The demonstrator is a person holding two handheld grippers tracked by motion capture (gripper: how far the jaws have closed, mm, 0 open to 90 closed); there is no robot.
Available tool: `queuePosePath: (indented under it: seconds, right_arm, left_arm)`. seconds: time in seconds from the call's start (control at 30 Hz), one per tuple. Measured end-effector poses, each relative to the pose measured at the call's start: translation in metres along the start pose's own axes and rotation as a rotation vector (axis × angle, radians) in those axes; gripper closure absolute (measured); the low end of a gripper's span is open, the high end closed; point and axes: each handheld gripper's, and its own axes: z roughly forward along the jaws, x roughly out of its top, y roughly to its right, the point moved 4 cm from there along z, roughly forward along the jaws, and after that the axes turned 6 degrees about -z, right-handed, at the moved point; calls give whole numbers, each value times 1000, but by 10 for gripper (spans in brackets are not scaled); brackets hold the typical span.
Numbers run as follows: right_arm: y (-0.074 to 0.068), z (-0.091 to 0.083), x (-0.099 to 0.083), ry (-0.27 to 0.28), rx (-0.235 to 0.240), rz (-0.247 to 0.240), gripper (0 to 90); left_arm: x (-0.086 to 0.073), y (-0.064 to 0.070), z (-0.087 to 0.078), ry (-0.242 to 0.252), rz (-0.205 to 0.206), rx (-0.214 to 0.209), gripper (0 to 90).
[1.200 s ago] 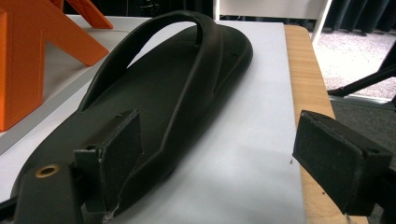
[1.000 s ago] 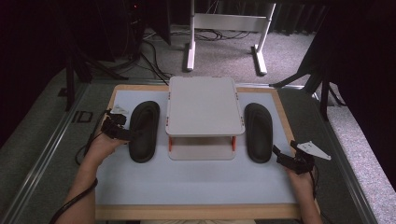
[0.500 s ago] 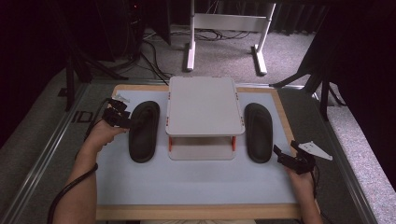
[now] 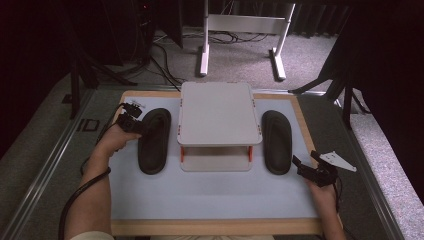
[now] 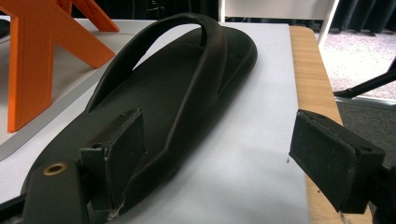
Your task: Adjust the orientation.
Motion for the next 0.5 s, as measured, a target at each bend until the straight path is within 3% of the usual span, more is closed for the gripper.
queuePosePath:
  seconds: [0.03, 0.07, 0.1, 0.13, 0.2, 0.27, 0.37, 0.5]
  right_arm:
    - [0, 0, 0, 0, 0, 0, 174]
    - [0, 0, 0, -2, 0, 0, 174]
    - [0, 0, 0, -5, 2, -2, 207]
    - [-1, 1, 0, -6, 4, -5, 207]
    - [-1, 1, 0, -8, 6, -10, 207]
    - [-2, 1, 0, -5, 8, -24, 207]
    - [-2, 0, 0, -4, 6, -25, 207]
    - [-2, 0, 0, -2, 6, -14, 207]
  left_arm:
    - [0, -1, 2, 1, -7, -15, 475]
    - [0, -2, 3, 4, 6, 7, 475]
    - [0, -2, 4, 6, 6, 13, 538]
    - [1, -2, 4, 10, 0, -25, 550]
    - [2, -3, 4, 22, 0, -27, 568]
    - [3, -5, 6, 11, 16, -10, 580]
    - [4, -5, 9, -1, 18, -19, 609]
    - [5, -4, 13, -17, -6, -42, 629]
